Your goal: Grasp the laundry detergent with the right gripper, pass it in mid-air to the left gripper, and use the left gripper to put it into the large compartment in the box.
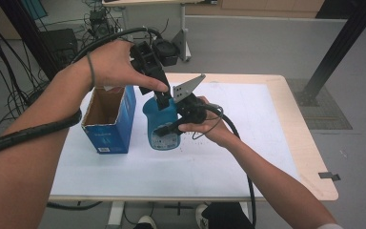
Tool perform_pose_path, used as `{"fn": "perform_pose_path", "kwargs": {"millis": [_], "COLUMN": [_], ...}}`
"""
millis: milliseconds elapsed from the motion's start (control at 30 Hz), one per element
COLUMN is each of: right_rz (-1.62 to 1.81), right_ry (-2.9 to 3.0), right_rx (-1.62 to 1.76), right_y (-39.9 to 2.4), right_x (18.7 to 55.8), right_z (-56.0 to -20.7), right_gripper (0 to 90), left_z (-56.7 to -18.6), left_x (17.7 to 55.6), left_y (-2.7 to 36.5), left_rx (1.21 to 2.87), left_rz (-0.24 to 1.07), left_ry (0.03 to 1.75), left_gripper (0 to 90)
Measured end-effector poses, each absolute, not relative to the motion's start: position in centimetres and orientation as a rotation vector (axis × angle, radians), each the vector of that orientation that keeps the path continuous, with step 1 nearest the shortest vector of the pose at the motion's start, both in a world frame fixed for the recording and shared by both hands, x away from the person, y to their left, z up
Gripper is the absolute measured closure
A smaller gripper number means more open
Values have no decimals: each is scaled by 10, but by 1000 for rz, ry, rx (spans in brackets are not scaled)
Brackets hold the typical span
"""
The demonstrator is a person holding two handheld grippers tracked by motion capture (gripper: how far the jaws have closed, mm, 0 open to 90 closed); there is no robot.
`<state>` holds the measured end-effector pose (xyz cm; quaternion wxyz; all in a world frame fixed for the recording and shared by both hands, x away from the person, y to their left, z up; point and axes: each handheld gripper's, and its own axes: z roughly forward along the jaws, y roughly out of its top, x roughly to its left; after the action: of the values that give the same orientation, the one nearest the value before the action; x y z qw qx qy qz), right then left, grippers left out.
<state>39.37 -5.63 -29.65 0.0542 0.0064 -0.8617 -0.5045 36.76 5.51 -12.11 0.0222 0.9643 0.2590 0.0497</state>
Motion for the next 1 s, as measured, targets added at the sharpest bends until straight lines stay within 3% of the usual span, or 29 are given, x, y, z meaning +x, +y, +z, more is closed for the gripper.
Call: {"fn": "perform_pose_path", "kwargs": {"millis": [1000], "right_rz": [-1558], "right_ry": [-2574], "right_rx": [132], "right_y": [-58], "right_x": [388], "right_z": [-297], "right_gripper": [440], "left_z": [-163], "left_x": [372], "left_y": [45], "left_rx": [3073], "left_rz": [81], "left_ry": [674], "left_gripper": [47]}}
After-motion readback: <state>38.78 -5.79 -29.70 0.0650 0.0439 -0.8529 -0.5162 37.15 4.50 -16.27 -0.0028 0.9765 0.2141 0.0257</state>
